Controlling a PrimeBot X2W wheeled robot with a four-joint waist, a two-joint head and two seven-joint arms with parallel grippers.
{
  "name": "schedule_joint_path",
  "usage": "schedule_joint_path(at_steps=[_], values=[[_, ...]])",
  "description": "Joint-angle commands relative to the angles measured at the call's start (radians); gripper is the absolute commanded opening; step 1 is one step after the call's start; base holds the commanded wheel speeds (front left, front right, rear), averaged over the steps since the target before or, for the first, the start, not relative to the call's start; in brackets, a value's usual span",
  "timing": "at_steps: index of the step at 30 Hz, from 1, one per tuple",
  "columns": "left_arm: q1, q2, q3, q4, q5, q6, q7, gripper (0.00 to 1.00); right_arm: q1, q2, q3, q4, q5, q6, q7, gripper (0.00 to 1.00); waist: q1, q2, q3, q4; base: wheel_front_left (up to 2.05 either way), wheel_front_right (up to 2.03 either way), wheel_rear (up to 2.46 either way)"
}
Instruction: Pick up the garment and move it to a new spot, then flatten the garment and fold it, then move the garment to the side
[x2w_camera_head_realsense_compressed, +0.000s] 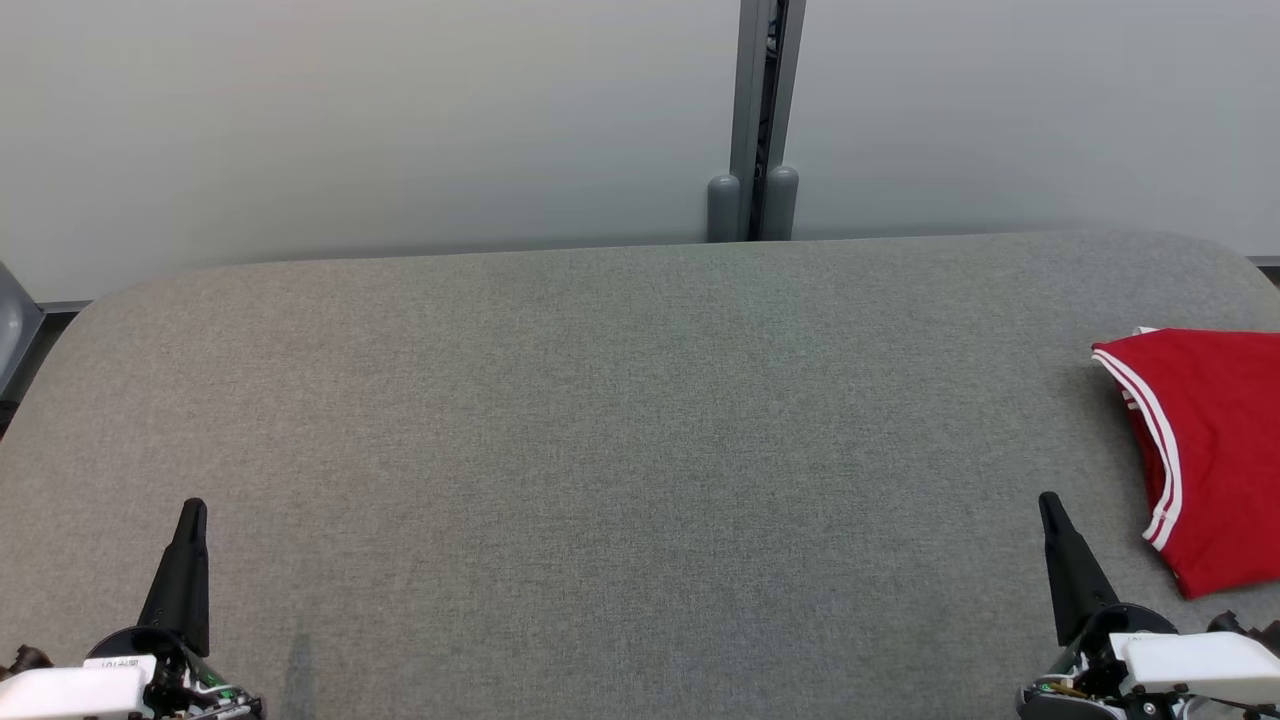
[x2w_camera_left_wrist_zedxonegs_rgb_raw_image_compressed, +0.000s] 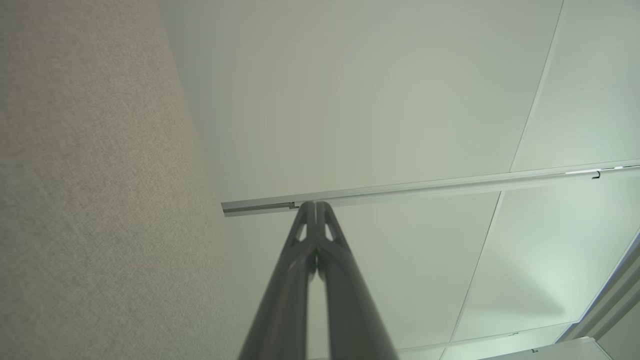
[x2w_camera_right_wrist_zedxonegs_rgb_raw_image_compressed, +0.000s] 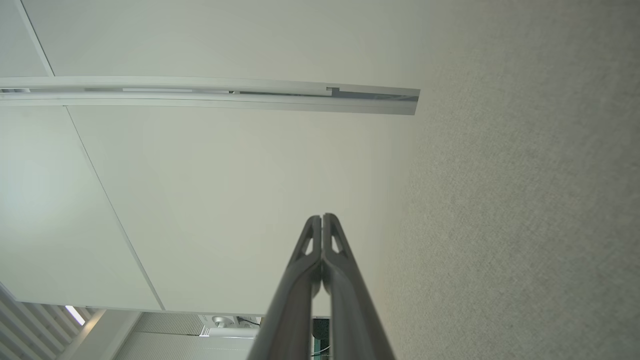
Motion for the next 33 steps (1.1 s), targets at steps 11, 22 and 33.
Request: schedule_joint_path(at_steps=[11,22,33], values=[[-0.012,-0.002,0.006,0.001,0.008,-0.004,0.005,0.00,-0.002,0.000,-0.006,0.003,-0.001,0.000,0.005,0.00,0.0000,-0.0001,0.000,0.000,0.00,0.00,0.00],[-0.013,-0.004,0.009,0.001,0.010,-0.004,0.007,0.00,-0.001,0.001,-0.007,0.003,-0.002,0.000,0.006,0.00,0.0000,-0.0001,0.000,0.000,0.00,0.00,0.00],[-0.013,-0.006,0.011,0.001,0.013,-0.004,0.009,0.00,-0.001,0.001,-0.008,0.003,-0.002,0.000,0.007,0.00,0.0000,-0.0001,0.000,0.000,0.00,0.00,0.00]])
